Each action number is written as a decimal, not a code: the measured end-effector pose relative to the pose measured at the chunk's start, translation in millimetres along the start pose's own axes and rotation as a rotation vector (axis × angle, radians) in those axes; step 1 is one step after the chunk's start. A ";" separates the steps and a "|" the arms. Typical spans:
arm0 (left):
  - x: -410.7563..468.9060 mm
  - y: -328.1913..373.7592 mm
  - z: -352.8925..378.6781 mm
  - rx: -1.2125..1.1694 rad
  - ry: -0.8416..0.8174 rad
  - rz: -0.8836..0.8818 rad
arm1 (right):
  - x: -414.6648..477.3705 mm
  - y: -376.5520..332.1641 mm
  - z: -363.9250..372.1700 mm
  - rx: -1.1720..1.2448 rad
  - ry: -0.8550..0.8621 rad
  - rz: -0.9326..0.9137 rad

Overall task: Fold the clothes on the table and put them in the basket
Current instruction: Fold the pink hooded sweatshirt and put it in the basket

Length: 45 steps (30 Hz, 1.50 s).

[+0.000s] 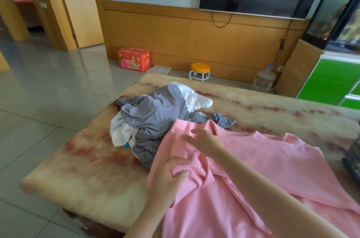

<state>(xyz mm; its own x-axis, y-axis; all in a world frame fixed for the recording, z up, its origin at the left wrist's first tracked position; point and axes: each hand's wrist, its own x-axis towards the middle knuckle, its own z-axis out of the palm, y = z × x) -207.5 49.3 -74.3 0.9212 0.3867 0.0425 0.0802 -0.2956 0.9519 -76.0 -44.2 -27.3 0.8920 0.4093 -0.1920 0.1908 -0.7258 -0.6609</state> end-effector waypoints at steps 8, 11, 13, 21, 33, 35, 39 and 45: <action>-3.0 -3.6 20.5 0.088 -0.266 0.202 | -21.0 19.5 -18.3 0.075 -0.116 0.175; -10.8 -2.1 30.7 0.127 -0.415 0.273 | -32.7 33.5 -32.6 0.205 -0.120 0.254; -15.4 -2.9 37.9 0.179 -0.502 0.361 | -40.1 51.2 -43.1 0.138 -0.073 0.212; -22.5 7.7 28.0 0.113 -0.578 0.276 | -133.4 137.7 -64.7 0.384 -0.144 0.411; 70.6 -4.6 19.2 0.835 -0.296 0.517 | -148.8 134.4 -44.1 0.157 0.105 0.137; 82.1 2.5 19.5 1.045 -0.364 0.479 | -152.9 133.3 -63.3 0.256 0.091 0.121; 106.6 11.2 19.3 1.284 -0.431 0.402 | -158.5 138.6 -106.5 0.534 0.001 0.072; 144.7 21.8 12.9 1.178 -0.307 0.507 | -137.9 173.4 -139.3 0.565 0.089 0.095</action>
<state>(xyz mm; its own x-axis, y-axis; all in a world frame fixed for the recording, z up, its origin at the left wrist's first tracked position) -67.6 87.6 -51.2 0.9828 -0.1581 0.0956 -0.1599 -0.9871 0.0118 -108.8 -303.5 -14.4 0.9300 0.2912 -0.2241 -0.1186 -0.3395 -0.9331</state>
